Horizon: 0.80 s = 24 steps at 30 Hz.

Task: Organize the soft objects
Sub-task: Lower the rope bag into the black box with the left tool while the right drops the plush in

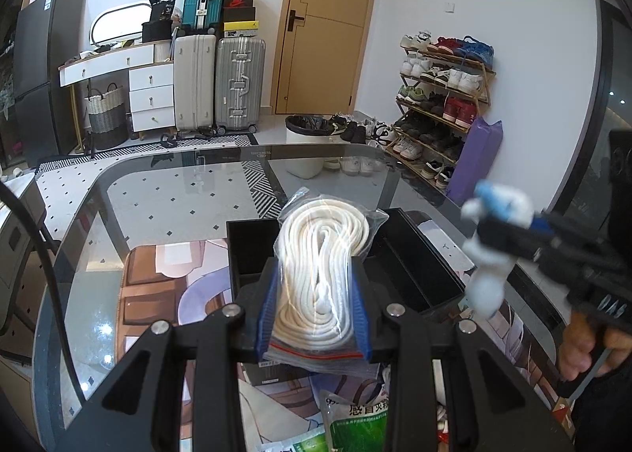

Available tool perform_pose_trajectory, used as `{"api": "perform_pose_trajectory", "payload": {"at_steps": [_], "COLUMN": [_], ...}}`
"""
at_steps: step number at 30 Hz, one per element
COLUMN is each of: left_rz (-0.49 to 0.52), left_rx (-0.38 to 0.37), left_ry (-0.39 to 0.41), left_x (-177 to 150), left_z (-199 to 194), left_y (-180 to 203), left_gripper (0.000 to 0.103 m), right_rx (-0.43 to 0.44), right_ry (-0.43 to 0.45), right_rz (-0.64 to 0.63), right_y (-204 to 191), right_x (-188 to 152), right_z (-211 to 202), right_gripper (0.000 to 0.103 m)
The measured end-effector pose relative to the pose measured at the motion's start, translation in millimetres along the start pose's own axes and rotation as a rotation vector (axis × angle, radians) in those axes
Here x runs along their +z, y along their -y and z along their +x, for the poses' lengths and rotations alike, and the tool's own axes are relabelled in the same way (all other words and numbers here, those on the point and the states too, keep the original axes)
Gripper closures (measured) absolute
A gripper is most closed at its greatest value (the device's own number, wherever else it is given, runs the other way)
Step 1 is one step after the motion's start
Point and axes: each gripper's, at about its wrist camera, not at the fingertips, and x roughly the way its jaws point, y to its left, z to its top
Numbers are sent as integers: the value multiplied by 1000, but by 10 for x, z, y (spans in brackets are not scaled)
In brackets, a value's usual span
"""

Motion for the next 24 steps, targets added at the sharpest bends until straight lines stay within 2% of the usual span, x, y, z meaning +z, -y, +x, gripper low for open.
{"api": "perform_pose_trajectory", "payload": {"at_steps": [8, 14, 17, 21, 24], "left_rz": [15, 21, 20, 29, 35], "left_rx": [13, 30, 47, 54, 71], "left_ry": [-3, -23, -35, -34, -38], "left_x": [30, 7, -11, -44, -79], "left_z": [101, 152, 169, 117, 60], "left_y": [44, 24, 28, 31, 27], "left_gripper": [70, 67, 65, 45, 41], "right_rx": [-12, -15, -34, -45, -51], "right_ry": [61, 16, 4, 6, 4], "right_rz": [30, 11, 8, 12, 15], "right_y": [18, -43, -60, -40, -19], "right_x": [265, 305, 284, 279, 245], "right_z": [84, 259, 301, 265, 193], "right_gripper": [78, 78, 63, 59, 47]}}
